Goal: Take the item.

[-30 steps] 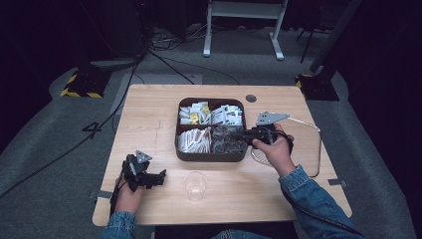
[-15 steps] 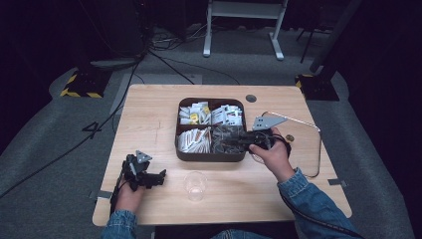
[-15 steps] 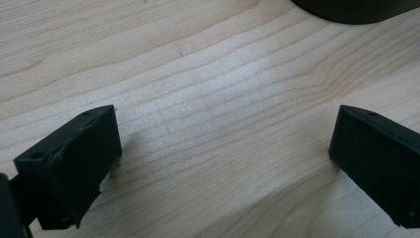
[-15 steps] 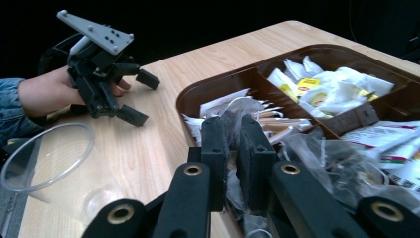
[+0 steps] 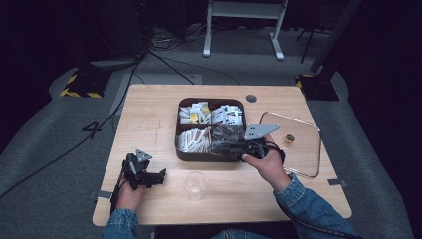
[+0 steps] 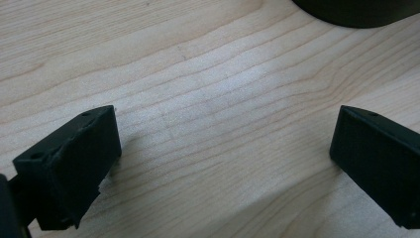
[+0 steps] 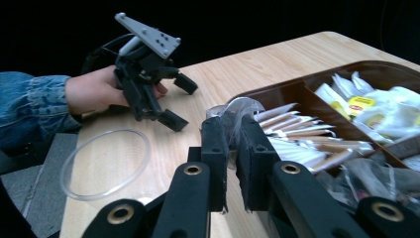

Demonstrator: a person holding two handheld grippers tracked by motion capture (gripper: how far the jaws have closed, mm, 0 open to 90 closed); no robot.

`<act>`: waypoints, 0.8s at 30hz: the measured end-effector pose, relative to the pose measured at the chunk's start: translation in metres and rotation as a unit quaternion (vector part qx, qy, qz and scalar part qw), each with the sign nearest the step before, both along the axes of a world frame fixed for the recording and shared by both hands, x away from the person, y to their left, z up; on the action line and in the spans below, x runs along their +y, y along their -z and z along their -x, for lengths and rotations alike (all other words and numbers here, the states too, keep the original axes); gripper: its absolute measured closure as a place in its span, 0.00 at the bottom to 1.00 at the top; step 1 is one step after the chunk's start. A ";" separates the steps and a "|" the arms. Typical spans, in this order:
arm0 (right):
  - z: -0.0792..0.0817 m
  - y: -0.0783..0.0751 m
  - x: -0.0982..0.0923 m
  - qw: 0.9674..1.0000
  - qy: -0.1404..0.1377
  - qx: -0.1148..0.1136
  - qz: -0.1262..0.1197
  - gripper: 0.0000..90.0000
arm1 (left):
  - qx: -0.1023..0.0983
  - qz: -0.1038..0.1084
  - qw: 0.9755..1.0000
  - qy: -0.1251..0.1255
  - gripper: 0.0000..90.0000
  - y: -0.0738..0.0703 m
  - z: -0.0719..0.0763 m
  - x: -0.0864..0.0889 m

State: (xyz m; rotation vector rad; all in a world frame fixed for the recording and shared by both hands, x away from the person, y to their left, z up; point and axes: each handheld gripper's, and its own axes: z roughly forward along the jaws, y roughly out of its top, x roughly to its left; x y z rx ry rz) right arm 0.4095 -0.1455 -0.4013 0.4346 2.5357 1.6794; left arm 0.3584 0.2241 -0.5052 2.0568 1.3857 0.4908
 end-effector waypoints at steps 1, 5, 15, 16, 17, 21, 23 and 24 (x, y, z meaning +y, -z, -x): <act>0.002 0.000 0.002 1.000 -0.004 -0.001 -0.001 0.93 | 0.000 0.000 1.000 0.000 0.00 0.000 0.000 0.000; 0.007 -0.003 0.007 1.000 -0.017 0.000 -0.003 0.93 | 0.000 0.000 1.000 0.000 0.00 0.000 0.000 0.000; 0.017 -0.001 0.018 0.999 -0.045 0.012 -0.001 0.93 | 0.000 0.000 1.000 0.000 0.00 0.000 0.000 0.000; 0.018 -0.001 0.019 0.999 -0.048 0.012 -0.001 0.93 | 0.000 0.000 1.000 0.000 0.00 0.000 0.000 0.000; 0.019 0.000 0.021 0.999 -0.050 0.012 0.000 0.93 | 0.000 0.000 1.000 0.000 0.00 0.000 0.000 0.000; 0.022 0.001 0.025 0.998 -0.061 0.015 0.000 0.93 | 0.000 0.000 1.000 0.000 0.00 0.000 0.000 0.000; 0.023 0.002 0.026 0.998 -0.063 0.016 0.001 0.93 | 0.000 0.000 1.000 0.000 0.00 0.000 0.000 0.000; 0.024 0.003 0.027 0.998 -0.065 0.016 0.001 0.93 | 0.000 0.001 1.000 0.000 0.00 0.000 0.000 0.000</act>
